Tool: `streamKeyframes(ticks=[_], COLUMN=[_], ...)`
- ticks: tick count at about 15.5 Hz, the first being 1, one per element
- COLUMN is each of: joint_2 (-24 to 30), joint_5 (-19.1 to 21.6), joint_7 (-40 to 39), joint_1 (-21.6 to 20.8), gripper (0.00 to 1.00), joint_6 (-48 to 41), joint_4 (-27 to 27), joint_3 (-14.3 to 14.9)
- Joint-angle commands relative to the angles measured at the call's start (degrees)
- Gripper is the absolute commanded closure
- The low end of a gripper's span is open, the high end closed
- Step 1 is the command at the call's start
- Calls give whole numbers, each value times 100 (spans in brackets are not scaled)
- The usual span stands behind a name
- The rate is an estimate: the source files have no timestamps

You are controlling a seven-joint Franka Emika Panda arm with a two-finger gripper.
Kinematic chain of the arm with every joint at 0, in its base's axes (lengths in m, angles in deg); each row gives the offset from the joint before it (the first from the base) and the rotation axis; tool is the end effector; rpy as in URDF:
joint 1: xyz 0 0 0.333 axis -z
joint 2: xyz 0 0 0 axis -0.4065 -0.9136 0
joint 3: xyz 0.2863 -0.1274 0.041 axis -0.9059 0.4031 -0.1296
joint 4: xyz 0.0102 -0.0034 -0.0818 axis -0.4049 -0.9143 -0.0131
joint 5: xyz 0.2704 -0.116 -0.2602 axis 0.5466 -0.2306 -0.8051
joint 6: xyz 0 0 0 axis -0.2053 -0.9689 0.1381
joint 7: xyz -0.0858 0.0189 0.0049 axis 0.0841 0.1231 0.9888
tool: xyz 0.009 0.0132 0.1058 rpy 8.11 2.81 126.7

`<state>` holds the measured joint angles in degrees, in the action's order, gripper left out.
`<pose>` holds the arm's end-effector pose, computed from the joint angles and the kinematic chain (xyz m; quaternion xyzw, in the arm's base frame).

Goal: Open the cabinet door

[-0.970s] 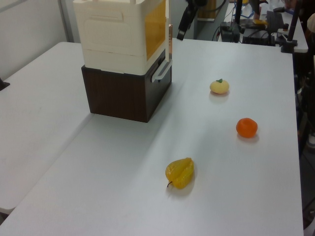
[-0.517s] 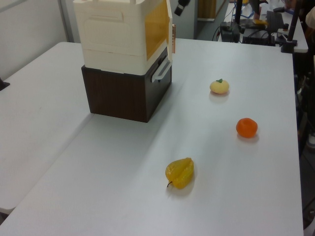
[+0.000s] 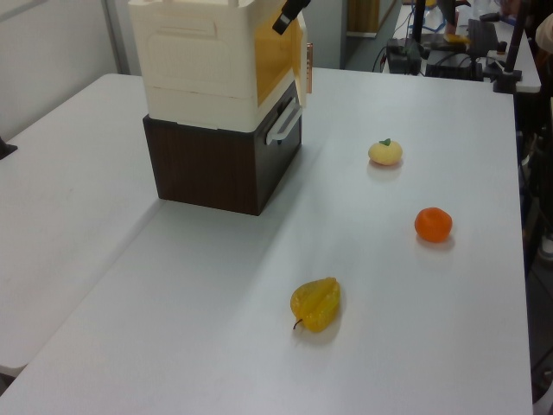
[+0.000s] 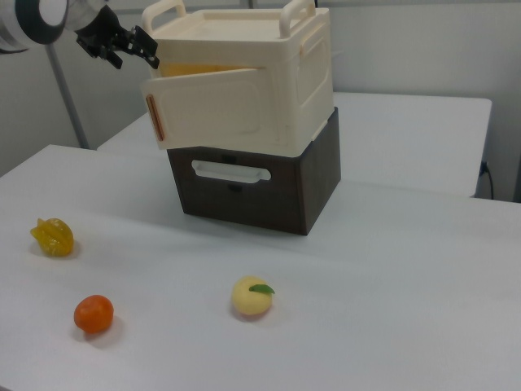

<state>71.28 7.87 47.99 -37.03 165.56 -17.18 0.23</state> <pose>0.6434 0.1505 0.6807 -0.9434 -0.0750 -0.3230 0.0008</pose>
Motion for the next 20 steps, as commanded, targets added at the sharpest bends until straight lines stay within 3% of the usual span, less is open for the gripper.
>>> streamKeyframes(ticks=[1,16,20], joint_2=[73,574,723], joint_5=[97,106,167], joint_7=[71,-255,-246], joint_1=[-31,153,346], gripper=[0,0,0], joint_6=[6,-2998,-3352], joint_4=[-199,-279,-620], joint_3=[0,88,88])
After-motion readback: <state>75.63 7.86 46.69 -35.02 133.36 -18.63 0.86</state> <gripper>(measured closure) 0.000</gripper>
